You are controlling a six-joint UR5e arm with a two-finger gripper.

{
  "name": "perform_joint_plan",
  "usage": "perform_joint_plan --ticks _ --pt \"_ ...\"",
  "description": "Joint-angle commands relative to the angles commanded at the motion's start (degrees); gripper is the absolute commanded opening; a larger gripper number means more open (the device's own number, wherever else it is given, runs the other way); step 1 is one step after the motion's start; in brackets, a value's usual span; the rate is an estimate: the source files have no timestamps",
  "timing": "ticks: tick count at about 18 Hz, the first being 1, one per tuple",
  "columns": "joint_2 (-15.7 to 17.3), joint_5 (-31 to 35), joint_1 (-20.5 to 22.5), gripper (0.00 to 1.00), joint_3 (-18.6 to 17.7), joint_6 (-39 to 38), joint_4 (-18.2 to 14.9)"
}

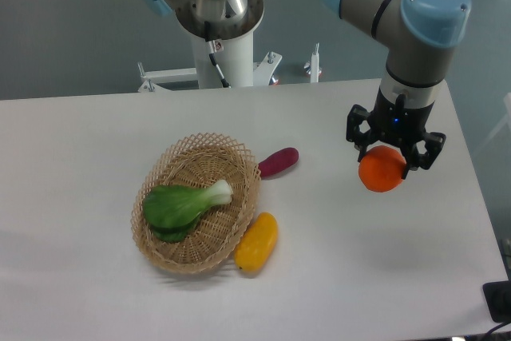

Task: Place the orange on the table
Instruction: 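Hold the orange in the gripper above the table, then move the held orange down and toward the basket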

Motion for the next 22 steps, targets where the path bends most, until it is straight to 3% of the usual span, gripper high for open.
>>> perform_joint_plan --ticks 3,7,12,18,22 --pt "-0.18 0.0 0.0 0.6 -1.14 -0.26 2.1" --pt "-1.31 -0.09 0.0 0.6 -5.0 -0.7 11.49" --pt "-4.65 0.0 0.0 0.6 -5.27 -1.84 15.19" --pt "-8.52 0.09 -0.44 0.6 -6.15 -8.96 19.68" --pt "-9.14 0.0 -0.53 0.6 -8.17 -10.19 22.15"
